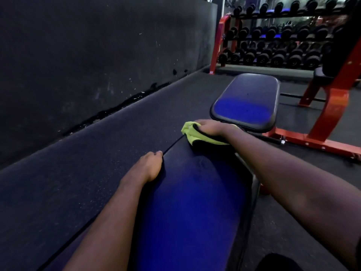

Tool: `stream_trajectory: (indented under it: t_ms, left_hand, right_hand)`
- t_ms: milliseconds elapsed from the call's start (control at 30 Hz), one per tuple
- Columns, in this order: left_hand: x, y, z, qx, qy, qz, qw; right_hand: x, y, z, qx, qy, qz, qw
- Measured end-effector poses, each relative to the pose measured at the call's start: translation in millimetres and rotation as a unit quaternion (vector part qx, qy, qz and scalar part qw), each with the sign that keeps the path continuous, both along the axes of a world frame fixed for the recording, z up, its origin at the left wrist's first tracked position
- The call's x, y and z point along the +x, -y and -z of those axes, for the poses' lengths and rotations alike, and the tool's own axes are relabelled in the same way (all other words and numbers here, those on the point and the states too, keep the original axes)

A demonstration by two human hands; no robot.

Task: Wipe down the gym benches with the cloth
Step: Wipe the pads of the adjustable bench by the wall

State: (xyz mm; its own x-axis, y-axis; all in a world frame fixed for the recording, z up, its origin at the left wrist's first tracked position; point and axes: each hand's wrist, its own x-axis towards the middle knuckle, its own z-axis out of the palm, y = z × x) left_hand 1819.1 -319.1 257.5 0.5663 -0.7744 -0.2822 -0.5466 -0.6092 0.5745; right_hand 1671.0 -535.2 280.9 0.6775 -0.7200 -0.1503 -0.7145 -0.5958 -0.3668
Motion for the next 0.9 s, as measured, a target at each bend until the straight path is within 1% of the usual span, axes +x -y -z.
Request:
stream_trajectory:
  t_ms: [67,167,233,267,333,400,433,533,633,700,800,900]
  left_hand:
    - [0.8,-0.6,-0.7,-0.002,0.0,-0.001,1.0]
    - [-1.4,-1.2,-2.5,-0.01,0.002,-0.004,1.0]
    - [-3.7,-2.4,-5.1,-0.005,0.002,-0.007,1.0]
    - [-4.5,-3.0,-5.7,-0.003,0.003,-0.007,1.0]
    - [-4.6,-3.5,-6.0,-0.001,0.006,-0.007,1.0]
    - [-4.8,-3.6,-5.1,0.001,0.011,-0.006,1.0]
    - [-4.5,-3.9,-4.9,0.003,0.013,-0.007,1.0]
    - [-4.5,-2.6,-4.4,0.004,0.016,-0.008,1.0]
    - [-2.7,-2.1,-2.3,0.003,0.008,-0.004,1.0]
    - [-1.8,-1.8,-0.9,-0.001,0.008,-0.004,1.0]
    - [-1.9,-2.6,-2.3,-0.008,0.01,-0.006,1.0]
    - [-5.6,-6.5,-5.4,-0.011,0.007,-0.009,1.0]
  right_hand:
    - [2.9,-16.0,-1.8,-0.038,-0.012,-0.041,0.998]
    - [-16.1,-47.2,-0.1,-0.089,-0.006,-0.152,0.984]
    - [-41.9,-62.0,0.4,-0.1,-0.003,-0.213,0.972]
    - [-57.4,-65.1,0.9,-0.095,0.002,-0.221,0.971]
    - [-83.6,-64.2,-2.0,-0.06,0.042,-0.188,0.979]
    - [-91.4,-47.8,-1.9,-0.023,0.079,-0.112,0.99]
    - [-85.4,-36.4,-0.8,-0.019,0.072,-0.072,0.995]
    - [-47.6,-14.8,-2.4,-0.028,-0.015,-0.012,0.999]
    - [-10.6,-25.3,-5.8,-0.044,-0.05,-0.025,0.997]
    - [-5.0,-43.2,-6.0,-0.057,-0.047,-0.044,0.996]
    - [-27.6,-78.0,-5.4,-0.077,-0.03,-0.088,0.993]
    - [-68.8,-103.1,1.8,-0.115,-0.038,-0.132,0.984]
